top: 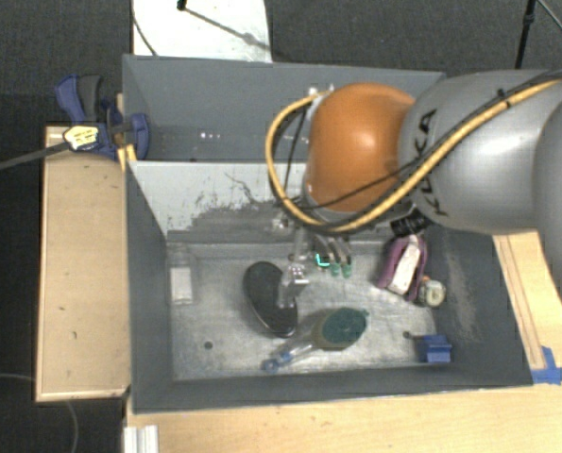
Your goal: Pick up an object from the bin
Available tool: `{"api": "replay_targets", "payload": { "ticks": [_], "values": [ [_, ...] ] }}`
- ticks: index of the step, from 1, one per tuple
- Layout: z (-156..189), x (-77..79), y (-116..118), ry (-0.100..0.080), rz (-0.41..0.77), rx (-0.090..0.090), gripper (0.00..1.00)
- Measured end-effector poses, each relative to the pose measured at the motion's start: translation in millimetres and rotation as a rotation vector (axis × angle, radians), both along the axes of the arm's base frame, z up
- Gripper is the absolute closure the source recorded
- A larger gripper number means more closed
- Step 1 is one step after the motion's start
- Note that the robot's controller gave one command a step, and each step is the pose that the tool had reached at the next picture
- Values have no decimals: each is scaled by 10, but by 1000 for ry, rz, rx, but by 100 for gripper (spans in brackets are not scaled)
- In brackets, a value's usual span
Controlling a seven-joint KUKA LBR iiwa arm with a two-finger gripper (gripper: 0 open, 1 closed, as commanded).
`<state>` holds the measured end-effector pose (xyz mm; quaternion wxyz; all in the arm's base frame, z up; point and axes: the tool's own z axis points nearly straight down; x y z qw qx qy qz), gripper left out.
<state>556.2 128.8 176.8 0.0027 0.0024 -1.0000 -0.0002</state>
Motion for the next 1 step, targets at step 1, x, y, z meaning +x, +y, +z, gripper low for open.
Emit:
{"api": "replay_targets", "payload": {
  "ticks": [1],
  "values": [
    [-1027, 54, 10, 0, -40, 7, 0]
  ]
}}
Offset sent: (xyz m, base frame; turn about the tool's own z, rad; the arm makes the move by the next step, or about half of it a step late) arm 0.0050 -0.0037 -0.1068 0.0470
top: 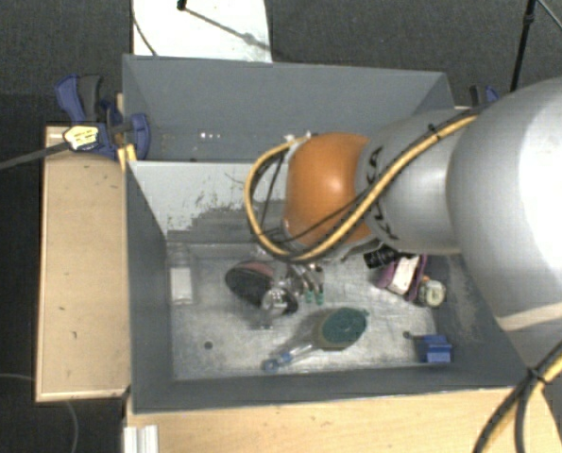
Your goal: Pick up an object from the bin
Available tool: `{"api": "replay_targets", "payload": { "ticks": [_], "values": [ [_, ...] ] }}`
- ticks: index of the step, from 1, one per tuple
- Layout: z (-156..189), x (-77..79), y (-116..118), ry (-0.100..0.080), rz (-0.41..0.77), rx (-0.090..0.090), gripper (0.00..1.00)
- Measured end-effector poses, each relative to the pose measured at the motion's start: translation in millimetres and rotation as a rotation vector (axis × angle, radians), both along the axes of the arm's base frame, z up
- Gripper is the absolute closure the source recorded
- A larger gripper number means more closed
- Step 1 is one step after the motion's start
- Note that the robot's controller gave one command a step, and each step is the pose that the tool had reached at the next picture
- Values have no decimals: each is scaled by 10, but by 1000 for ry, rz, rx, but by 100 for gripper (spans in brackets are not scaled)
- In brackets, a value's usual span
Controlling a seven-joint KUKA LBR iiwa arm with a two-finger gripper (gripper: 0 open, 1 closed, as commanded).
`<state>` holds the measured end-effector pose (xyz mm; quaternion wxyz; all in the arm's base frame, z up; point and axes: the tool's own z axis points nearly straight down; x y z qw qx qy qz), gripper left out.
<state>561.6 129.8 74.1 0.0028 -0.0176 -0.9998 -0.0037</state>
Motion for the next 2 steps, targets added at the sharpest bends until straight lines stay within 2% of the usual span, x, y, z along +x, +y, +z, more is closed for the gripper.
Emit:
{"api": "replay_targets", "payload": {
  "ticks": [1, 2],
  "values": [
    [7, 38, -39, -19, -8, -4, 100],
    [1296, -9, -99, -15, -21, -5, 100]
  ]
}}
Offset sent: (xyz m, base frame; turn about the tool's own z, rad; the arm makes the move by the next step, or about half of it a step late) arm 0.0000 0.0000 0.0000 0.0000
